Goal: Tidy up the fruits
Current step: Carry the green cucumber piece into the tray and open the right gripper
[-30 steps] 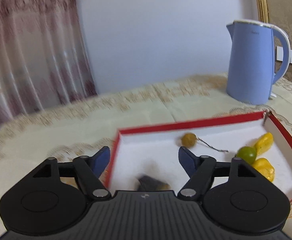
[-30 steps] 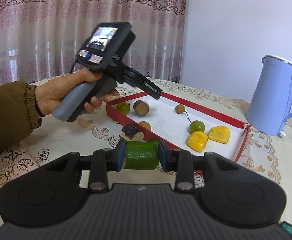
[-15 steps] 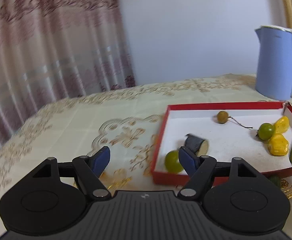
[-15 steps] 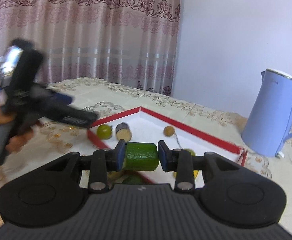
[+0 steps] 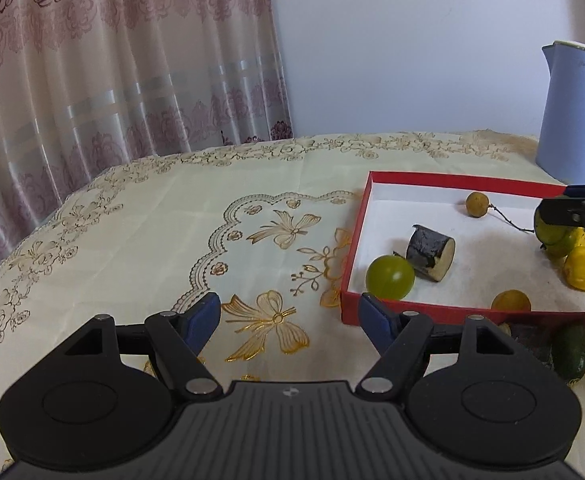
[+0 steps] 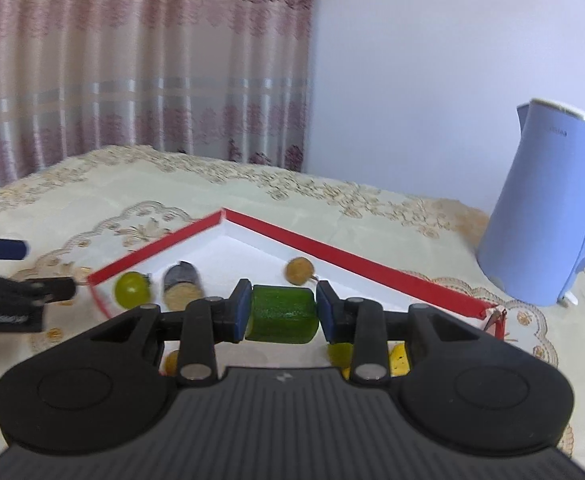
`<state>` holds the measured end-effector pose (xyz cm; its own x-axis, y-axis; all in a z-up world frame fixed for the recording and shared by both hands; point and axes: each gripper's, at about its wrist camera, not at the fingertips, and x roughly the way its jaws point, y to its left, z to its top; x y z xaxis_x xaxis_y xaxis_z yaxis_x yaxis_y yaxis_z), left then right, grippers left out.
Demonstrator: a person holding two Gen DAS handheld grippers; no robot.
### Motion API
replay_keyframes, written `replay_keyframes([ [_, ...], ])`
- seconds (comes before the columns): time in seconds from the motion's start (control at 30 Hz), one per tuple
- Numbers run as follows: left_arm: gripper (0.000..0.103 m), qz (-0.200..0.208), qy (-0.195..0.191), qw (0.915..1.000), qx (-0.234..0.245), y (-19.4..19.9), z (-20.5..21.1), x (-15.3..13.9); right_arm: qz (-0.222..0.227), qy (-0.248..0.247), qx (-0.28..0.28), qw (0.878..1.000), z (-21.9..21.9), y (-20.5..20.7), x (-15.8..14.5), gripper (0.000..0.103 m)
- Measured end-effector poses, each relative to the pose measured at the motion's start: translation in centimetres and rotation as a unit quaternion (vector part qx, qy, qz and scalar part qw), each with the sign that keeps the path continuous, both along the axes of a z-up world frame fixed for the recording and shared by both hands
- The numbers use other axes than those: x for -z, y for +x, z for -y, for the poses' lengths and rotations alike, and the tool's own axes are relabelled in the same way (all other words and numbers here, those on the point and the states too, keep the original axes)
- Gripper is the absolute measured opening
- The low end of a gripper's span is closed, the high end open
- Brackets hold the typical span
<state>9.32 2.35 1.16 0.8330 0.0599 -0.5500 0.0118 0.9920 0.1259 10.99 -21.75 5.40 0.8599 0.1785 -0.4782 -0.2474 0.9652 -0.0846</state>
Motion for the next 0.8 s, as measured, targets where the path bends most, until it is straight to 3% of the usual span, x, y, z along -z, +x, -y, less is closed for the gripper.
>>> replay_keyframes([
  [0.4, 0.076, -0.005, 0.002, 1.0000, -0.004, 0.0, -0.2, 0.3, -0.034, -0.019, 0.025, 0.999, 0.1, 2.6, 1.8, 0.033],
  [0.8, 0.076, -0.002, -0.010, 0.9999, -0.002, -0.2, -0.8, 0.1, -0.012, -0.019, 0.029, 0.999, 0.1, 1.7, 0.7, 0.033],
])
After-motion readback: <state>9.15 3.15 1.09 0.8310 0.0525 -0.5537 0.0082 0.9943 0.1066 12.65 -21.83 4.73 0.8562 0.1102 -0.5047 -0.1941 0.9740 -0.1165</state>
